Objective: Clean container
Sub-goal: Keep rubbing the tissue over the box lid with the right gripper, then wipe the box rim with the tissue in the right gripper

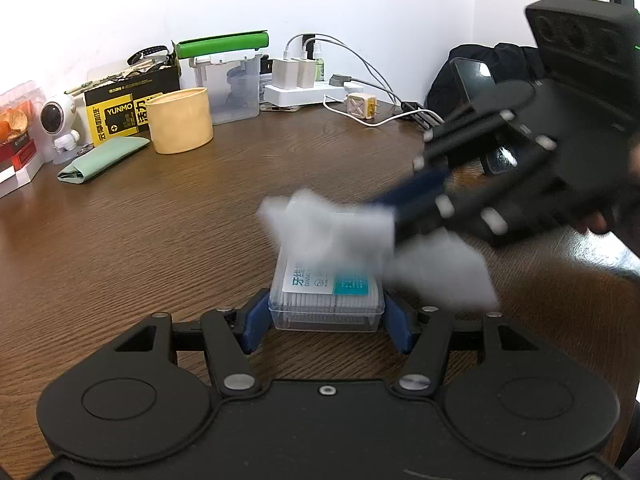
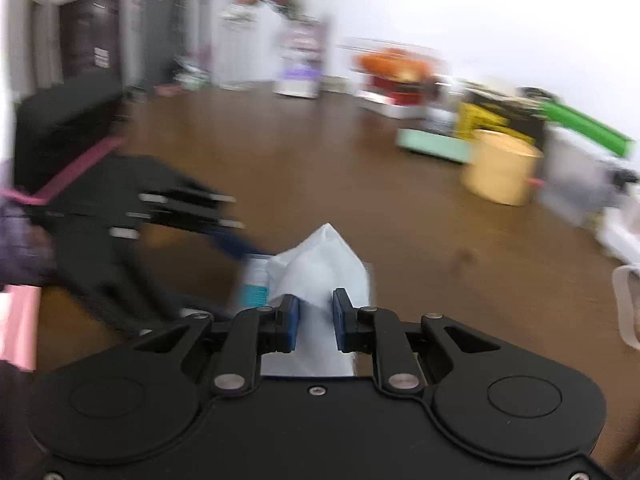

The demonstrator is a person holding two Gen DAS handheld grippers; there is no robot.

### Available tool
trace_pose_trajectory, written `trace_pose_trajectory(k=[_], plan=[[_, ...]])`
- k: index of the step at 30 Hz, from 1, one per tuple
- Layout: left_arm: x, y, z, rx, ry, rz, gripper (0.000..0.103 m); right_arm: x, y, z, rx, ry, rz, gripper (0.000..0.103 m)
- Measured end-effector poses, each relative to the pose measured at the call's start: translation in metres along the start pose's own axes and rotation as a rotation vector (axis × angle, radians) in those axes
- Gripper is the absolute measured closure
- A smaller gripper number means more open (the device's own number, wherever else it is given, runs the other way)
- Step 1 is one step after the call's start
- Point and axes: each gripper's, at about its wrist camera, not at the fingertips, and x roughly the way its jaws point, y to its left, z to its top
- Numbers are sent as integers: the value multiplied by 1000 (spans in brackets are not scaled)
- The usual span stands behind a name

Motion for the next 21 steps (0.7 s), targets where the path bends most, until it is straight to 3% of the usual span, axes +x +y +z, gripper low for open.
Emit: trace_pose_trajectory(k=[2, 8, 10, 14, 15, 18, 21], plan=[[0, 1, 0, 1, 0, 0, 44, 11, 14, 8, -53, -8, 17, 85], [0, 2, 0, 1, 0, 0, 44, 20, -13, 17, -52, 23, -161, 84], [0, 2, 0, 1, 0, -1, 44, 5, -18, 9, -25, 40, -156, 84], [0, 1, -1, 4, 0, -2, 44, 4, 10, 5, -46, 20, 21, 84], [0, 1, -1, 4, 0, -1, 44, 11, 17, 10, -70, 13, 29, 84], [-1, 2, -1, 4, 0, -5, 44, 28, 23, 22, -122, 10, -16, 86], [-1, 2, -2, 4, 0, -6, 44, 26, 3, 22, -86, 23, -100, 85]])
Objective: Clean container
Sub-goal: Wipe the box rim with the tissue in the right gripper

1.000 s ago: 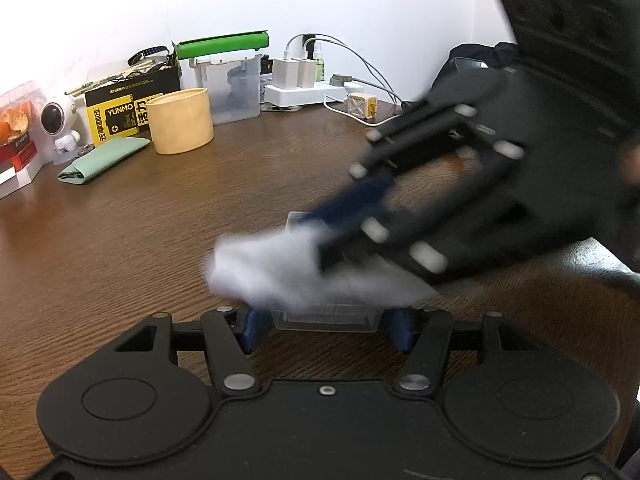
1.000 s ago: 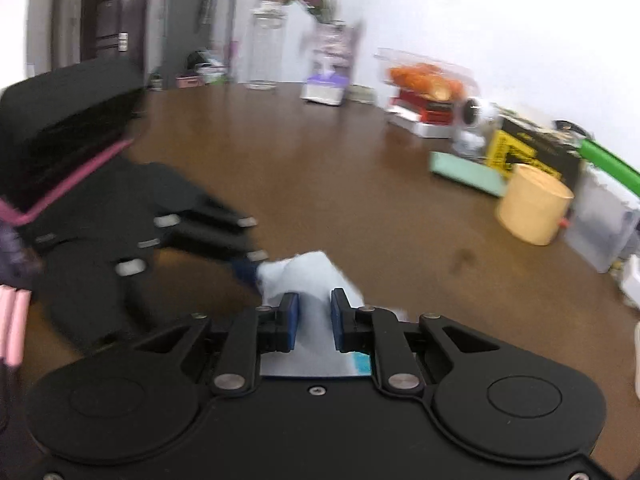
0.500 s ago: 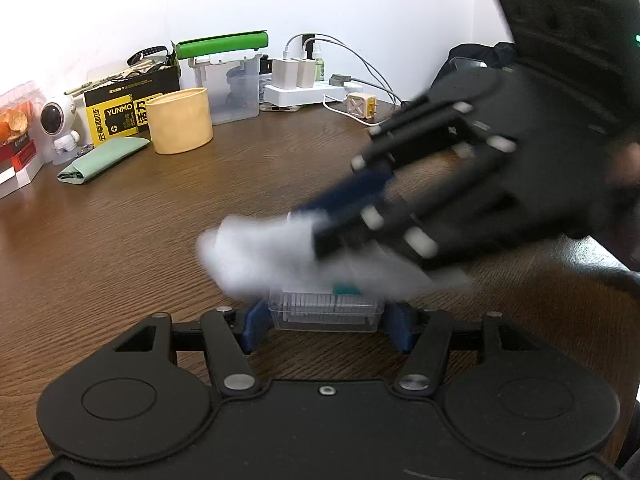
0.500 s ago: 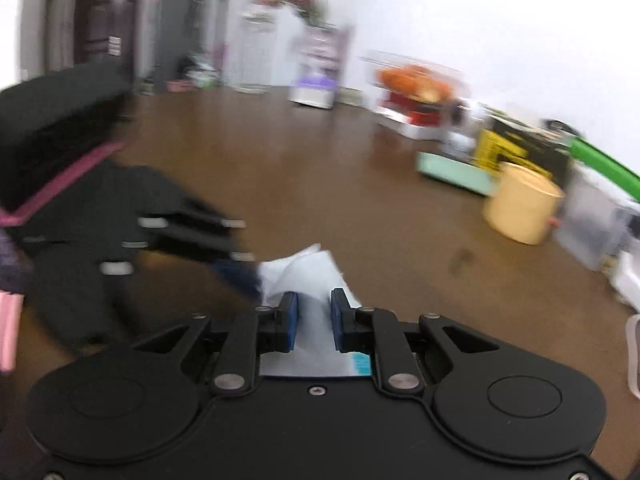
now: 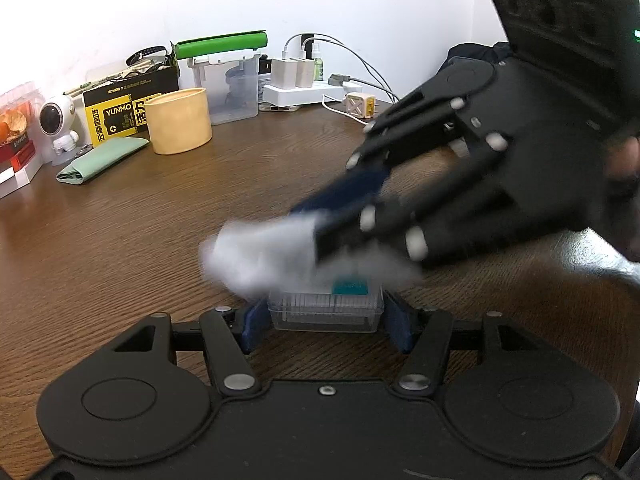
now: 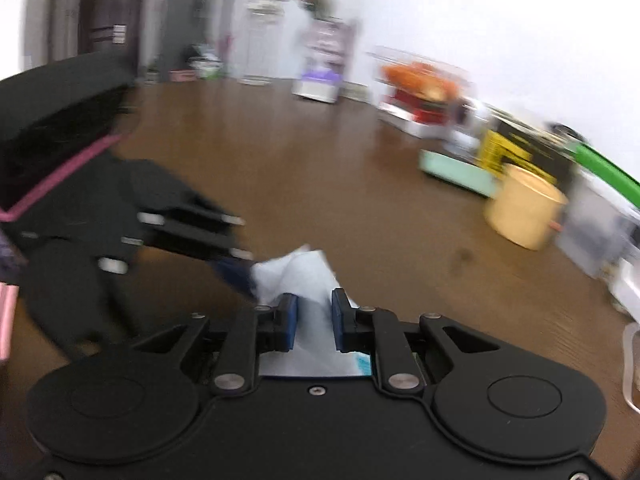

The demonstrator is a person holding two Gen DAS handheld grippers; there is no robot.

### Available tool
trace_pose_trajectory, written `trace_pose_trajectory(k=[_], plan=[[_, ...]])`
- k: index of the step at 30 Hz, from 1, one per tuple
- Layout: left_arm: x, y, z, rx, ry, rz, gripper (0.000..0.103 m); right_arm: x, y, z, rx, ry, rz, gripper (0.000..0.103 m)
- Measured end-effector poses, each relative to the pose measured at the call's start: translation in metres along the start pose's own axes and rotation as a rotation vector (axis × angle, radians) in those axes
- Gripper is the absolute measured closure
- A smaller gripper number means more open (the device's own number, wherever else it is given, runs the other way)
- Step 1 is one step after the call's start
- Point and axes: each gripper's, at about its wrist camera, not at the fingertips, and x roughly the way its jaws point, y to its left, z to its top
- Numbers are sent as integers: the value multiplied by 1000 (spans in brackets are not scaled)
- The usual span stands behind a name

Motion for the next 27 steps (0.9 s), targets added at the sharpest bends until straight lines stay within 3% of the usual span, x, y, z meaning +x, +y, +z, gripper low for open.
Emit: trace_pose_trajectory(k=[4, 8, 9, 13, 17, 19, 23, 27], plan=[[0, 0, 0, 0, 0, 0, 44, -22, -13, -14, 32, 47, -27, 84], [0, 0, 0, 0, 0, 0, 44, -25, 10, -10, -8, 32, 127, 84], [0, 0, 0, 0, 0, 1, 44, -21, 16, -6, -29, 20, 133, 84], [0, 0, 0, 2, 0, 0, 44, -4, 6, 2, -27, 6, 47, 86], [-1, -1, 0, 0, 0, -1, 44, -16, -24, -11, 24, 52, -65, 83], [-1, -1, 0, 0, 0, -1, 44, -25, -21, -15, 19, 70, -49, 84], [-1, -1, 1, 1, 0, 0, 44, -24, 10, -10, -31, 29, 106, 85], [-1, -1, 1, 2, 0, 1, 44, -9, 11, 0, -53, 1, 62, 85]])
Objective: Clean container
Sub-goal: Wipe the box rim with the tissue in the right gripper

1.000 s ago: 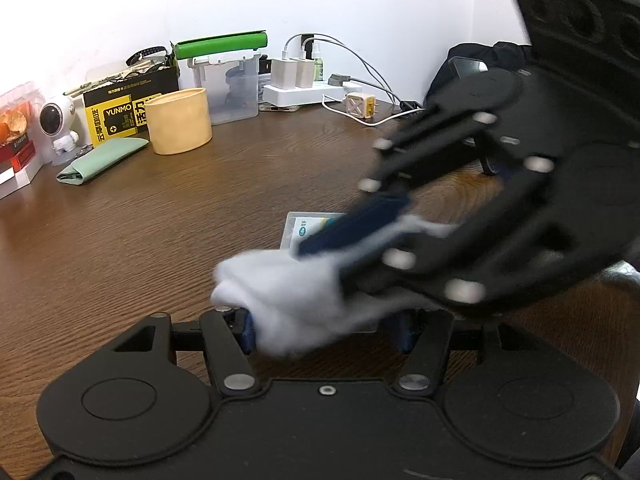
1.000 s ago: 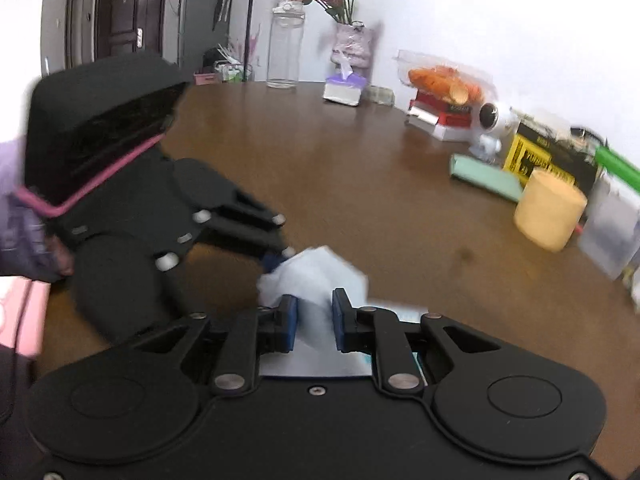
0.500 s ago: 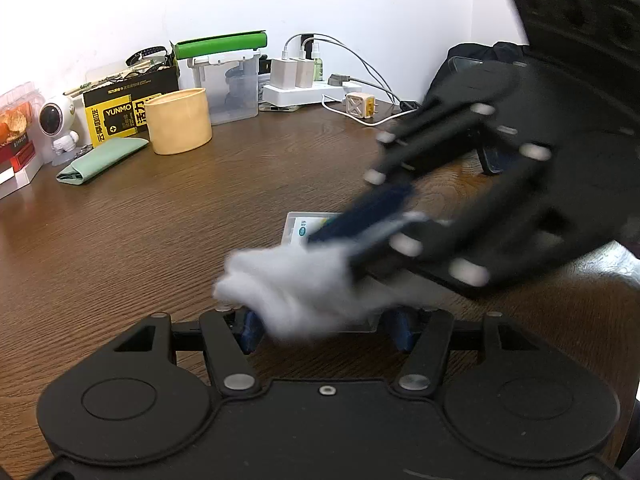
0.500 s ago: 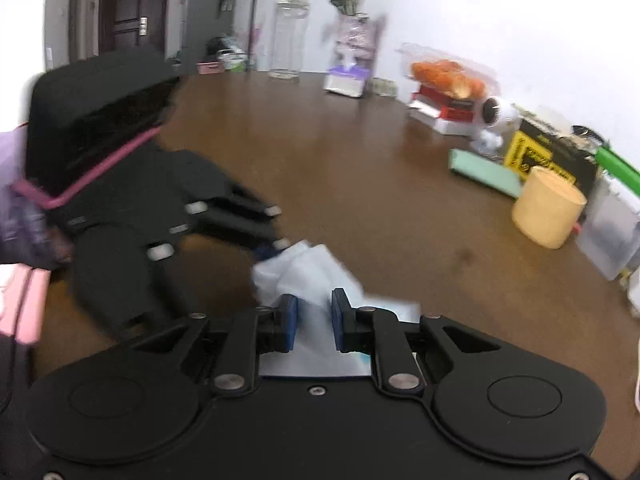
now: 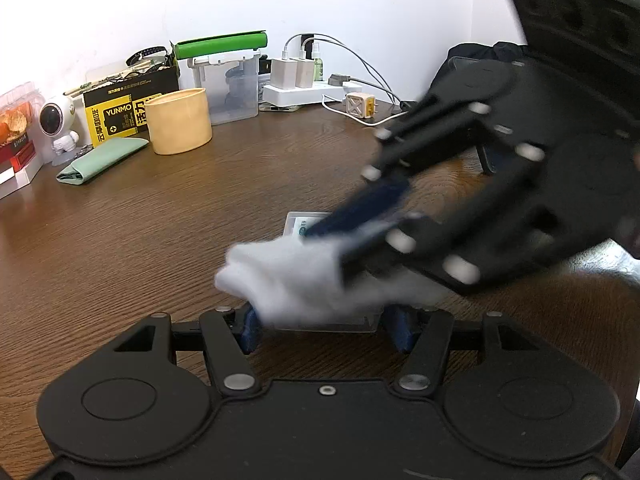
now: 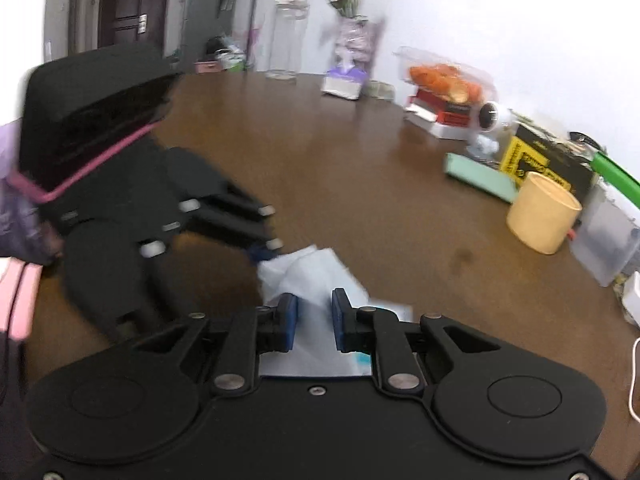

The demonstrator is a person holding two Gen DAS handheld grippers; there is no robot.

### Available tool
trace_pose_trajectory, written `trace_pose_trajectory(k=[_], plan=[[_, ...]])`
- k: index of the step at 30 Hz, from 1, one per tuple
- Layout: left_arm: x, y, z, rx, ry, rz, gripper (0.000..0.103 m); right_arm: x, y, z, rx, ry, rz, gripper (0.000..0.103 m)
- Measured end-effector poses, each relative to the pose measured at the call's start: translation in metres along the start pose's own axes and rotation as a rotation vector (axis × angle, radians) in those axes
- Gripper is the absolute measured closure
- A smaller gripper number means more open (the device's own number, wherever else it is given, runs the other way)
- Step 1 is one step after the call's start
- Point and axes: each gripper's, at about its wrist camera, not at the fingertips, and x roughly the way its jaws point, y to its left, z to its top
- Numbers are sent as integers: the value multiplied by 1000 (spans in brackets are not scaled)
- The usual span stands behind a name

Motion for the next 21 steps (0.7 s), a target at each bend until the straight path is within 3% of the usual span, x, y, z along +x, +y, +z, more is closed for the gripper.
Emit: trace_pose_trajectory(k=[4, 7, 11, 14, 18, 21], plan=[[0, -2, 0, 1, 0, 1, 44, -9, -30, -11, 66, 31, -105, 83], [0, -2, 0, 0, 0, 0, 44, -26, -27, -21, 75, 59, -67, 84], [0, -3, 0, -1, 0, 0, 44, -20, -2, -14, 30, 19, 47, 84], [0, -3, 0, 0, 0, 2, 44, -1, -5, -5, 21, 4, 0, 85], [0, -3, 0, -1, 0, 2, 44, -6, -27, -10, 65, 41, -110, 84], [0, -2, -1, -2, -1, 1, 44, -20, -27, -16, 81, 82, -74, 84]])
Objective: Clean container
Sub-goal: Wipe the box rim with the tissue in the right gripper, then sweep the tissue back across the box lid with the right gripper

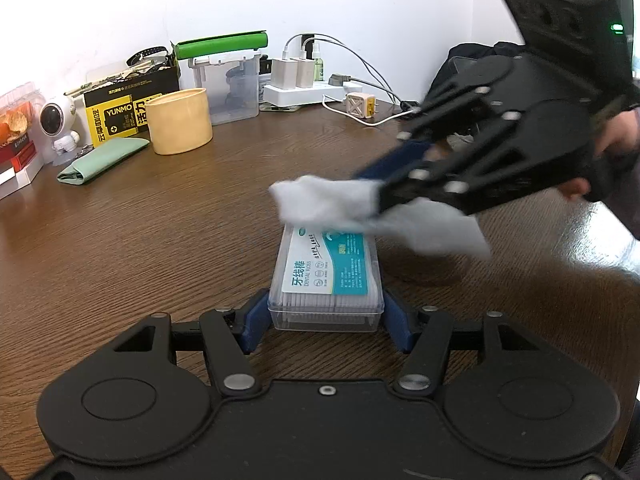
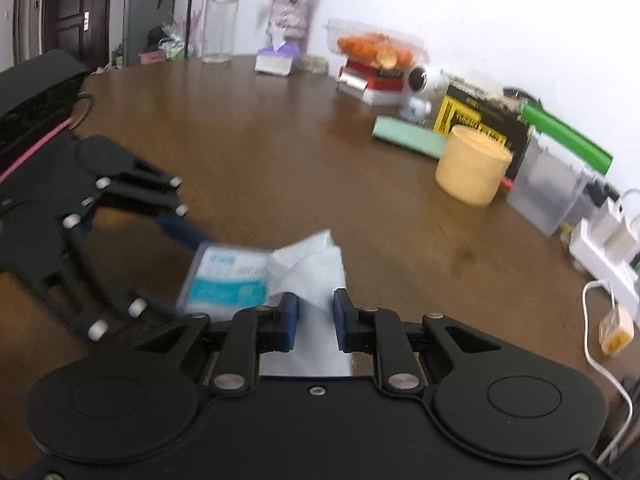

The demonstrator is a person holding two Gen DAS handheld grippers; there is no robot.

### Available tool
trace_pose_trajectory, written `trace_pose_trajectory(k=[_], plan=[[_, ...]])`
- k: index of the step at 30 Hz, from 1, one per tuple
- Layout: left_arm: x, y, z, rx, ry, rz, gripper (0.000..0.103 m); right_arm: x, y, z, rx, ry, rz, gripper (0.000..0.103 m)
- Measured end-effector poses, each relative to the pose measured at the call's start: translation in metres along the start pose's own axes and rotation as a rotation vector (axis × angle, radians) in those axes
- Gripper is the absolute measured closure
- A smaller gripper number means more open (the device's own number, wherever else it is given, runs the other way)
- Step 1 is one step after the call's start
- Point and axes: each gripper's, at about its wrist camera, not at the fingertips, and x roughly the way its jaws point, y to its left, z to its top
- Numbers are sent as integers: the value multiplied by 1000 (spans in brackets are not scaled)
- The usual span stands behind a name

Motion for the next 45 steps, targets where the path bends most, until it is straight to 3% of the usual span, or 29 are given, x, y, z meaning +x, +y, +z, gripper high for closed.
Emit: trace_pose_trajectory(k=[4, 8, 13, 16, 18, 19, 25, 32, 38, 45], plan=[[1, 1, 1, -2, 1, 2, 44, 1, 25, 3, -46, -21, 120, 84], [1, 5, 1, -1, 1, 2, 44, 18, 28, 15, -26, -50, 8, 84], [1, 4, 0, 1, 1, 4, 44, 7, 12, 7, 26, 21, -105, 84], [2, 4, 1, -2, 1, 2, 44, -2, 18, 3, 33, 66, -50, 85], [2, 6, 1, -5, 1, 7, 44, -1, 31, 6, -5, 49, 44, 85], [3, 6, 1, -7, 1, 7, 44, 1, 36, 9, -22, 27, 48, 85], [4, 6, 2, -3, 2, 10, 44, 18, 6, 16, 59, 42, -107, 85], [4, 5, 2, -5, 2, 7, 44, 21, 30, 24, 37, 26, 42, 88], [4, 6, 2, -4, 2, 7, 44, 22, 6, 21, 77, 48, -104, 87], [4, 4, 2, -4, 1, 4, 44, 16, 26, 18, 68, 18, 40, 86]])
